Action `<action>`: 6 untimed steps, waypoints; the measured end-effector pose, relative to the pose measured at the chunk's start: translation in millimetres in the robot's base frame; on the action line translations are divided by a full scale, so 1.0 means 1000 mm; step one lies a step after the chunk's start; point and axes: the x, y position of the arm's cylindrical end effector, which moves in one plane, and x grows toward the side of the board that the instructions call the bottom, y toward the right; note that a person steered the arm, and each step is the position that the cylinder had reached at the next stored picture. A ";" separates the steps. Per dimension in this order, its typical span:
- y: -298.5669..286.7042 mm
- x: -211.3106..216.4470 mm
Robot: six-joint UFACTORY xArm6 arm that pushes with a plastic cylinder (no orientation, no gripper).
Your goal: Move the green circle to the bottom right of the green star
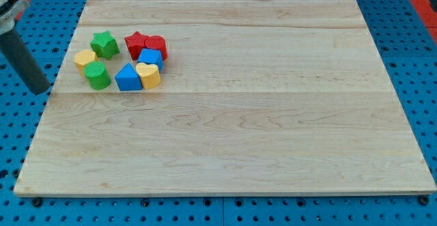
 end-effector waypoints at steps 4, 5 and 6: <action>0.053 0.010; 0.105 -0.008; 0.110 -0.007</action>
